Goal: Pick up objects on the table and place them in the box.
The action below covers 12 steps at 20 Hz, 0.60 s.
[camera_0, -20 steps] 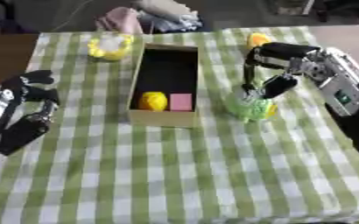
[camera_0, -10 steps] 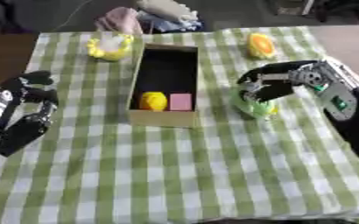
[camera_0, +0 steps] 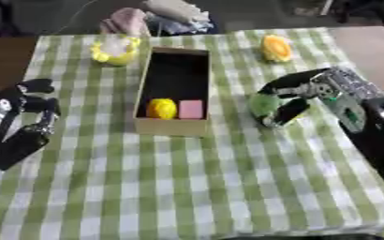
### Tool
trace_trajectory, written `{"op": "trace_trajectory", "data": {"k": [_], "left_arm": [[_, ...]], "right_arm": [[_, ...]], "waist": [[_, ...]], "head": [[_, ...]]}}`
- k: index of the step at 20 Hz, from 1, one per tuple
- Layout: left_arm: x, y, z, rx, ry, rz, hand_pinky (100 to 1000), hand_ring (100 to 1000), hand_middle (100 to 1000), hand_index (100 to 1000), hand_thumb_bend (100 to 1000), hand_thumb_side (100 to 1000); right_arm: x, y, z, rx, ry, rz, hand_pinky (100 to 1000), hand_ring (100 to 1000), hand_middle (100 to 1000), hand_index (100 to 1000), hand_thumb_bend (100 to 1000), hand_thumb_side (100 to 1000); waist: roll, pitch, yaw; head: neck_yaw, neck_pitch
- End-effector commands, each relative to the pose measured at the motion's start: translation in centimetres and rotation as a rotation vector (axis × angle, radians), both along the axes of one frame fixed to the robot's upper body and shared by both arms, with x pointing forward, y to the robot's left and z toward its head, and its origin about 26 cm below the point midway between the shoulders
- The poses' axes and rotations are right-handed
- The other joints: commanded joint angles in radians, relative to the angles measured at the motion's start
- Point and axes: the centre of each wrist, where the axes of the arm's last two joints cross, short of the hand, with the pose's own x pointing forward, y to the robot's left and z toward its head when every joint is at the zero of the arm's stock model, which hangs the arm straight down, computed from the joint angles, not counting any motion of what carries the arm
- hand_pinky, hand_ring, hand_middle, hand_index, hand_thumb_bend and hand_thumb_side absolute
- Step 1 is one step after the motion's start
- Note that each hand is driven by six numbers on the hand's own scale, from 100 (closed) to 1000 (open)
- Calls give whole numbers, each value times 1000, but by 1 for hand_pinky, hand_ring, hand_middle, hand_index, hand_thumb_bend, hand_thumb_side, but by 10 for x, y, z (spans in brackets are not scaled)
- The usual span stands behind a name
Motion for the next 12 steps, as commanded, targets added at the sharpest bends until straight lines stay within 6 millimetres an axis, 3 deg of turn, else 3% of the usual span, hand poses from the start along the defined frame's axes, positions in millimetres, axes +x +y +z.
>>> {"op": "trace_trajectory", "data": {"k": [1, 4, 6, 12], "left_arm": [[0, 2, 5, 6, -16, 1, 769, 717, 763, 882, 100, 611], [0, 2, 5, 6, -17, 1, 770, 718, 764, 883, 100, 612], [0, 2, 5, 6, -19, 1, 771, 718, 764, 883, 100, 611], [0, 1, 7, 2, -31, -4, 772, 719, 765, 883, 100, 613]], "right_arm": [[3, -6, 10, 7, -82, 10, 635, 681, 733, 845, 203, 381], [3, -7, 19, 72, -180, 37, 496, 555, 603, 735, 117, 345], [3, -5, 30, 119, -244, 58, 446, 521, 564, 711, 100, 319], [3, 7, 91, 212, -397, 106, 425, 508, 551, 711, 100, 302]], "waist": [[-10, -26, -1], [-10, -26, -2], [-11, -26, -2], [-11, -24, 10]], "head": [[-3, 5], [-2, 5], [-3, 5], [-12, 2]]}}
